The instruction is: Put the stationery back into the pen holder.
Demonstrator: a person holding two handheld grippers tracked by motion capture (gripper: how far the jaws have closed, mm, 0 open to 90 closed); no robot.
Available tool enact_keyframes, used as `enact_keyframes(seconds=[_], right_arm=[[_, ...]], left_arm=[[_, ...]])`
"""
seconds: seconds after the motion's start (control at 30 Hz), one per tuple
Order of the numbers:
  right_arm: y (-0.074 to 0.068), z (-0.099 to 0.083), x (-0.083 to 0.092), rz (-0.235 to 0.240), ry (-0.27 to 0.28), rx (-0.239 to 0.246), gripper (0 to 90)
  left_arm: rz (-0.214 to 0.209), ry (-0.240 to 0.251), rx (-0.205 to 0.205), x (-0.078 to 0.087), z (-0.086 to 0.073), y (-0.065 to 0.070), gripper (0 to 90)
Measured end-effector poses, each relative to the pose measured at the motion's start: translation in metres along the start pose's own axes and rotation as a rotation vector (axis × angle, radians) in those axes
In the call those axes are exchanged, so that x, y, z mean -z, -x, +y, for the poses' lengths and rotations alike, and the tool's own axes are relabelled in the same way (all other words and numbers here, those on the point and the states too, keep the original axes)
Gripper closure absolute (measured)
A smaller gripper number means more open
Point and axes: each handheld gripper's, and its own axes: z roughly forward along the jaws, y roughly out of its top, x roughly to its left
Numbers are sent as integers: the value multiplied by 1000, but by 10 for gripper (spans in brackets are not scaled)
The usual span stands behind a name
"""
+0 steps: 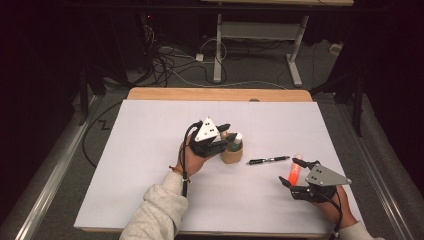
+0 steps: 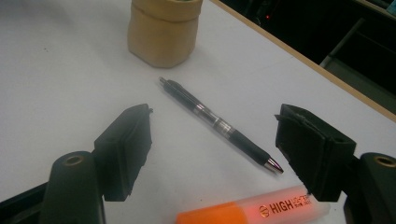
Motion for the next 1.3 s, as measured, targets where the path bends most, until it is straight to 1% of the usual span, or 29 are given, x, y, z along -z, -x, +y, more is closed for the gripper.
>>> enact_keyframes(seconds=[0.17, 0.2, 0.27, 0.3, 0.37, 0.4, 0.47, 0.53, 0.6, 0.63, 0.67, 0.77, 0.87, 0.9, 0.93, 0.97, 1.0, 1.03, 1.07, 1.1, 1.17, 1.23, 1.3], right_arm=[[-1, 0, 0, 1, -2, 2, 275], [-1, 0, 0, 1, -2, 2, 275], [-1, 0, 0, -1, -2, 0, 275], [-1, 0, -1, -2, -3, 0, 275], [-1, 0, -1, 1, -3, 0, 275], [-1, 0, -1, 1, -4, 0, 275], [-1, 0, -1, 2, -5, 0, 275], [-2, 0, -1, 2, -7, 4, 275], [-2, 0, -2, 2, -9, 6, 275], [-2, 0, -2, 2, -9, 5, 275], [-2, 0, -2, 2, -8, 5, 275], [-1, 0, -1, 1, -9, 3, 275], [0, -1, -1, -1, -11, -3, 275], [1, -1, -1, -1, -10, -2, 275], [1, -1, -1, -1, -10, -3, 275], [1, -1, 0, -2, -10, -5, 275], [1, -1, 0, -2, -9, -4, 275], [2, -1, 0, -4, -10, -4, 275], [2, -2, 0, -6, -10, -3, 275], [2, -2, 1, -7, -12, -8, 275], [2, -3, 2, -10, -14, -10, 274], [2, -4, 3, -11, -16, -13, 274], [2, -5, 4, -16, -17, -14, 273]], left_arm=[[5, -10, -51, 12, -1, 5, 552], [5, -14, -56, 14, -1, 6, 529], [1, -25, -65, 18, -2, 8, 524], [7, -44, -85, 20, -3, 10, 495], [15, -72, -106, 23, -4, 13, 482], [18, -68, -108, 25, -5, 15, 444], [24, -66, -115, 28, -7, 17, 443], [44, -78, -129, 32, -9, 18, 442], [56, -82, -131, 35, -11, 20, 442], [69, -84, -132, 36, -12, 20, 419], [76, -89, -134, 38, -14, 21, 371], [82, -117, -147, 42, -19, 23, 371], [98, -137, -150, 49, -26, 24, 314], [94, -135, -143, 51, -27, 24, 310], [93, -139, -140, 54, -30, 24, 282], [102, -145, -146, 57, -32, 24, 262], [110, -147, -146, 61, -34, 24, 262], [108, -144, -140, 64, -36, 24, 259], [114, -144, -142, 67, -38, 24, 241], [130, -139, -140, 71, -40, 24, 229], [132, -136, -134, 78, -43, 24, 227], [146, -138, -133, 85, -47, 24, 224], [152, -144, -132, 89, -51, 24, 183]])
